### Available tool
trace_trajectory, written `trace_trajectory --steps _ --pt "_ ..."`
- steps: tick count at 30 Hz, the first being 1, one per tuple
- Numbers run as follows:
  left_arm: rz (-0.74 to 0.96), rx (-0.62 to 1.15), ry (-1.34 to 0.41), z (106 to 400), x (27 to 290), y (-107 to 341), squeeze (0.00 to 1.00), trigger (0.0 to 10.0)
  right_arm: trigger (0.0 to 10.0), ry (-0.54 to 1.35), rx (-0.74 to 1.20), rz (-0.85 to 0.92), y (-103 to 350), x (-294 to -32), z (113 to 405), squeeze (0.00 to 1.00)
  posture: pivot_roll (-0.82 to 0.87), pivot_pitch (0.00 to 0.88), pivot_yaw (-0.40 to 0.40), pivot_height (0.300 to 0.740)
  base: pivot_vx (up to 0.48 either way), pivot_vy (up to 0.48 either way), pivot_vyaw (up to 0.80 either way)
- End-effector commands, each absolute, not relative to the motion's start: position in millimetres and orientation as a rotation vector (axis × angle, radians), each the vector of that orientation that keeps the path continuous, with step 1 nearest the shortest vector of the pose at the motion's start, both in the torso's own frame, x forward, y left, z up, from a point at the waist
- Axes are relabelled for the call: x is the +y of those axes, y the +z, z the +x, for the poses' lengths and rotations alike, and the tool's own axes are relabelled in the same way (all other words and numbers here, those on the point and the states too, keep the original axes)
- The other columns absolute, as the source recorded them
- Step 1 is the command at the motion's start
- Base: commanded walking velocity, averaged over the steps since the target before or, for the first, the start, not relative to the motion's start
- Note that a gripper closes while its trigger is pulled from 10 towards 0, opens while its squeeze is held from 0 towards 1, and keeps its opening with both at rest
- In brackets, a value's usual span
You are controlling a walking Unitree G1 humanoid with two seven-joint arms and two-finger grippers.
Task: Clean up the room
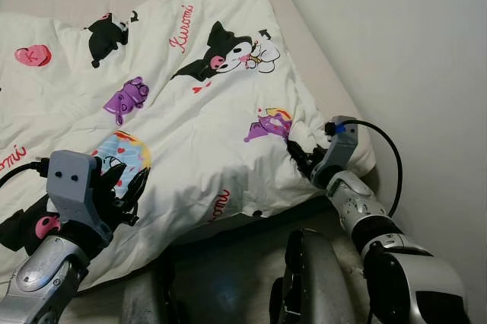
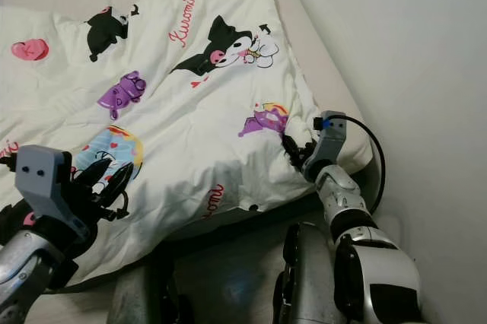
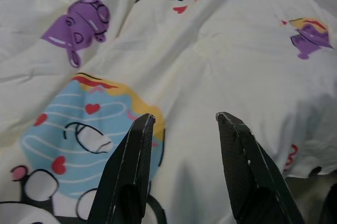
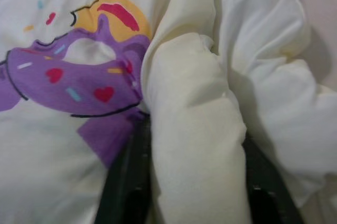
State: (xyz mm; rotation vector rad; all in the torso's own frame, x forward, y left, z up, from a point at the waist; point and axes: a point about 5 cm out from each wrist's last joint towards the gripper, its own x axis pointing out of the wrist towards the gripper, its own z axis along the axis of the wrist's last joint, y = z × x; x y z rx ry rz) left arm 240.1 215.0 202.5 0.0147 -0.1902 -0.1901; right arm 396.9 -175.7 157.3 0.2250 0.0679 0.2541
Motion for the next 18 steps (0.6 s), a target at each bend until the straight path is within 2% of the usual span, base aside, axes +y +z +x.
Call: trace_trajectory --steps 1,10,13,14,15,16,18 --pt "0.041 -0.171 -0.190 236 218 202 0.00 10.0 0.0 0.243 0.165 0.215 131 -176 388 0.00 0.10 0.485 0.027 0.561 0.000 0.000 0.00" --pt "0.053 -0.168 -0.203 235 217 203 0.00 10.0 0.0 0.171 0.138 0.157 137 -191 389 0.00 0.09 0.479 0.026 0.561 0.000 0.000 0.00" --pt "0.061 -0.168 -0.215 234 214 203 0.00 10.0 0.0 0.072 0.108 0.114 146 -213 390 0.00 0.09 0.473 0.027 0.561 0.000 0.000 0.00" --pt "0.061 -0.168 -0.215 234 214 203 0.00 10.0 0.0 0.072 0.108 0.114 146 -213 390 0.00 0.09 0.473 0.027 0.561 0.000 0.000 0.00" --pt "0.059 -0.168 -0.215 233 213 203 0.00 10.0 0.0 -0.002 0.096 0.076 154 -233 389 0.00 0.08 0.471 0.025 0.561 0.000 0.000 0.00" --pt "0.059 -0.168 -0.215 233 213 203 0.00 10.0 0.0 -0.002 0.096 0.076 154 -233 389 0.00 0.08 0.471 0.025 0.561 0.000 0.000 0.00" --pt "0.059 -0.168 -0.215 232 213 203 0.00 10.0 0.0 -0.068 0.104 0.034 158 -251 386 0.00 0.08 0.469 0.025 0.561 0.000 0.000 0.00"
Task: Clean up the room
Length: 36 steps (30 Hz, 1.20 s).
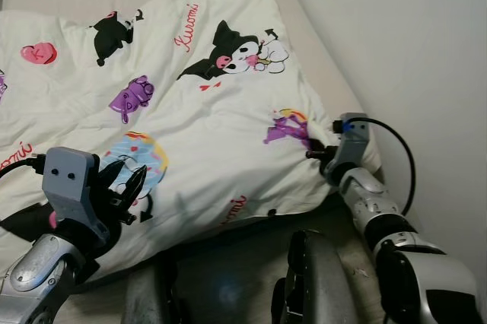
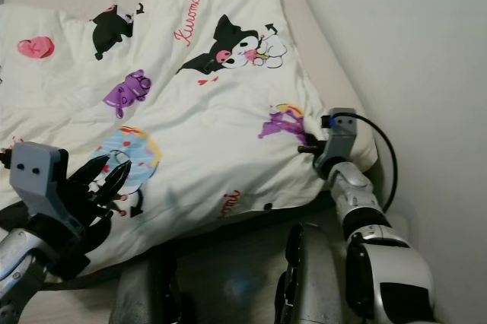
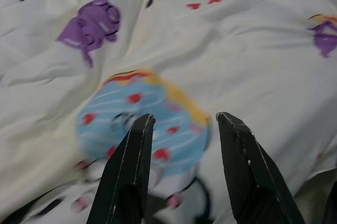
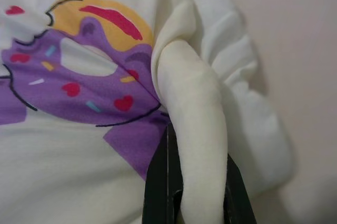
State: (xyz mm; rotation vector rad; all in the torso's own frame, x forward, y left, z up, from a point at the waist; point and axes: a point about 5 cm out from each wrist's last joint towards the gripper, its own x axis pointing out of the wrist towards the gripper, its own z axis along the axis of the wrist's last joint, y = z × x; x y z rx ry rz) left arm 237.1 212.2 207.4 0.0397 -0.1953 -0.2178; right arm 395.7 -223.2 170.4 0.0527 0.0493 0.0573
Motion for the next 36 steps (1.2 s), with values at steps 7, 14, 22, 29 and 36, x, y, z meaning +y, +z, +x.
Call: trace_trajectory --steps 7,14,22,29,36 --pt "0.061 -0.167 -0.214 231 214 204 0.00 10.0 0.0 -0.233 0.112 0.015 165 -296 373 0.00 0.08 0.468 0.026 0.561 0.000 0.000 0.00" --pt "0.060 -0.167 -0.213 230 214 204 0.00 10.0 0.0 -0.325 0.105 0.016 169 -321 363 0.00 0.08 0.471 0.024 0.561 0.000 0.000 0.00" --pt "0.073 -0.159 -0.226 229 213 204 0.00 10.0 0.0 -0.455 0.099 -0.009 173 -353 346 0.00 0.08 0.471 0.029 0.561 0.000 0.000 0.00" --pt "0.081 -0.155 -0.241 230 211 203 0.00 10.0 0.0 -0.486 0.072 -0.010 176 -361 342 0.00 0.08 0.472 0.032 0.561 0.000 0.000 0.00" --pt "0.089 -0.145 -0.253 228 210 201 0.00 10.0 0.0 -0.662 0.016 -0.008 193 -395 322 0.00 0.09 0.472 0.033 0.561 0.000 0.000 0.00"
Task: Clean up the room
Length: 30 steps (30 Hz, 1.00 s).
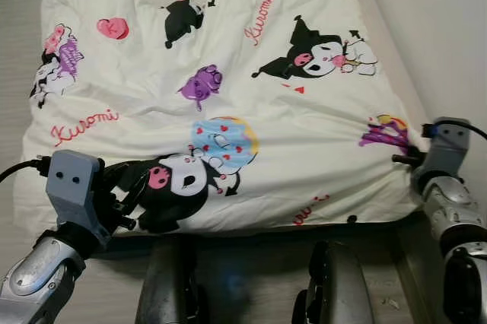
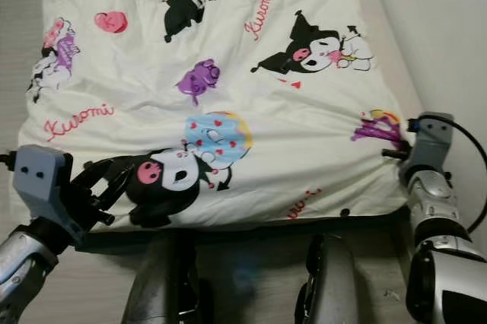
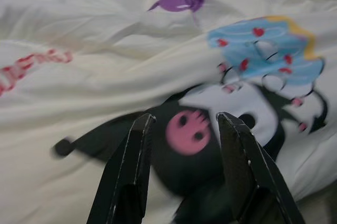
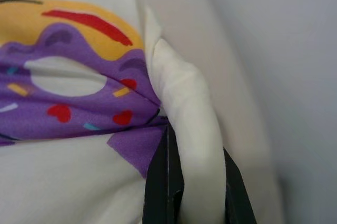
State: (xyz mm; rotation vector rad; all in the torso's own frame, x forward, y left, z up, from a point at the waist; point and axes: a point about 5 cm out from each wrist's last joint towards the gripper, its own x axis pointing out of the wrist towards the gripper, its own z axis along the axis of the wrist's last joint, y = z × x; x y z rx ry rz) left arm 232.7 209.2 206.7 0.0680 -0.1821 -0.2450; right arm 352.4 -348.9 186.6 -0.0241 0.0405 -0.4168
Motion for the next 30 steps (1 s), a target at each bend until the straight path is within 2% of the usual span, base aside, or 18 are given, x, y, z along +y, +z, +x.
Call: trace_trajectory --steps 1,3,9,21,30 --pt "0.089 -0.145 -0.253 228 210 201 0.00 10.0 0.0 -0.662 0.016 -0.008 193 -395 322 0.00 0.09 0.472 0.033 0.561 0.000 0.000 0.00" --pt "0.090 -0.143 -0.255 228 211 202 0.00 10.0 0.0 -0.750 -0.012 -0.026 204 -411 311 0.00 0.09 0.471 0.032 0.561 0.000 0.000 0.00" --pt "0.090 -0.142 -0.261 228 209 201 0.00 10.0 0.0 -0.833 -0.050 -0.053 215 -425 300 0.00 0.09 0.472 0.033 0.561 0.000 0.000 0.00" --pt "0.096 -0.139 -0.263 228 211 201 0.00 10.0 0.0 -0.900 -0.063 -0.085 223 -437 291 0.00 0.09 0.472 0.034 0.561 0.000 0.000 0.00" --pt "0.106 -0.135 -0.259 227 213 201 0.00 10.0 0.0 -1.040 -0.045 -0.136 221 -450 274 0.00 0.09 0.470 0.033 0.561 0.000 0.000 0.00"
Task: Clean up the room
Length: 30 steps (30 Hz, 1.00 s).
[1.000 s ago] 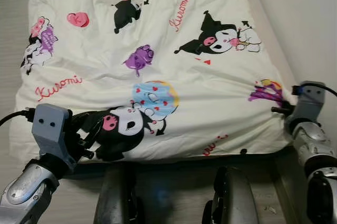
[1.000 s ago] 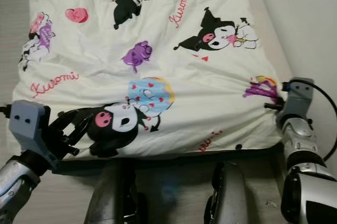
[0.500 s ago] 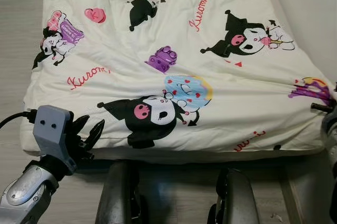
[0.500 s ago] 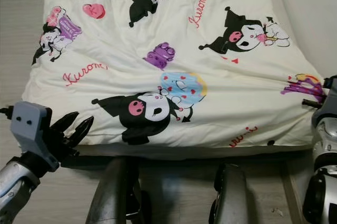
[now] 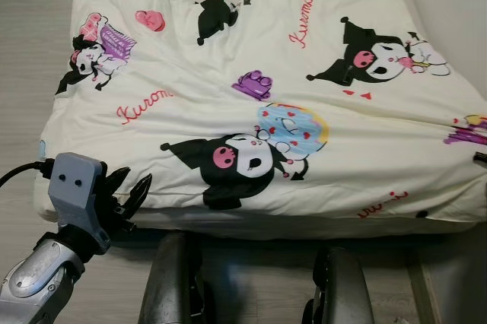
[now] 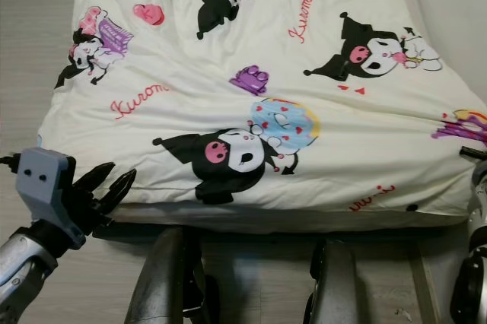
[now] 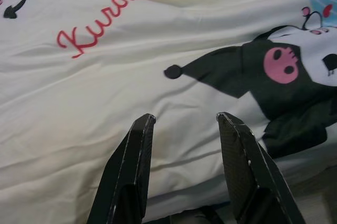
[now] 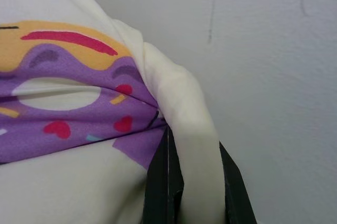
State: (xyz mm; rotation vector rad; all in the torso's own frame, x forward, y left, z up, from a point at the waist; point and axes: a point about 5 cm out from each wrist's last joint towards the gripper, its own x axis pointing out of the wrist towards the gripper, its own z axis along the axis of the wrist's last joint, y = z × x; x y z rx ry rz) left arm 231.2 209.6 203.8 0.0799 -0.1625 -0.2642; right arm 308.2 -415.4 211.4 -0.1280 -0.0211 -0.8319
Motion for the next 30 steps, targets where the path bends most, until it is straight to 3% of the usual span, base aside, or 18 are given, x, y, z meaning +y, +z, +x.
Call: trace_trajectory --steps 1,6,7,8,9,10,11,18,19,23,25,30 --pt "0.108 -0.135 -0.257 227 214 201 0.00 10.0 0.0 -1.056 -0.043 -0.142 222 -451 272 0.00 0.09 0.469 0.033 0.561 0.000 0.000 0.00" --pt "0.109 -0.137 -0.258 227 213 201 0.00 10.0 0.0 -1.084 -0.030 -0.145 221 -454 269 0.00 0.09 0.469 0.034 0.561 0.000 0.000 0.00" --pt "0.109 -0.138 -0.260 227 213 201 0.00 10.0 6.7 -1.078 -0.023 -0.143 219 -454 269 0.00 0.09 0.471 0.034 0.561 0.000 0.000 0.00" --pt "0.109 -0.138 -0.260 227 213 201 0.00 10.0 6.7 -1.078 -0.023 -0.143 219 -454 269 0.00 0.09 0.471 0.034 0.561 0.000 0.000 0.00" --pt "0.108 -0.138 -0.262 228 212 201 0.00 10.0 10.0 -1.056 -0.023 -0.131 217 -452 271 0.10 0.09 0.470 0.035 0.561 0.000 0.000 0.00" --pt "0.108 -0.138 -0.262 228 212 201 0.00 10.0 10.0 -1.056 -0.023 -0.131 217 -452 271 0.10 0.09 0.470 0.035 0.561 0.000 0.000 0.00" --pt "0.109 -0.138 -0.264 228 212 201 0.00 10.0 10.0 -1.043 -0.024 -0.120 216 -450 272 1.00 0.09 0.468 0.036 0.561 0.000 0.000 0.00" --pt "0.113 -0.141 -0.266 228 212 202 0.00 10.0 10.0 -1.056 -0.020 -0.141 216 -448 274 1.00 0.09 0.468 0.037 0.561 0.000 0.000 0.00" --pt "0.116 -0.146 -0.261 228 213 204 0.00 10.0 10.0 -1.059 -0.049 -0.147 221 -447 276 0.00 0.10 0.462 0.035 0.561 0.000 0.000 0.00" --pt "0.128 -0.164 -0.236 231 219 208 0.00 10.0 10.0 -1.037 -0.158 -0.154 240 -442 284 0.00 0.10 0.461 0.033 0.561 0.000 0.000 0.00" --pt "0.148 -0.179 -0.208 235 226 212 0.00 10.0 10.0 -0.939 -0.257 -0.115 256 -429 298 0.00 0.10 0.456 0.030 0.561 0.000 0.000 0.00" --pt "0.170 -0.187 -0.185 239 231 214 0.00 10.0 10.0 -0.828 -0.277 -0.068 258 -418 310 0.00 0.09 0.457 0.026 0.561 0.000 0.000 0.00"
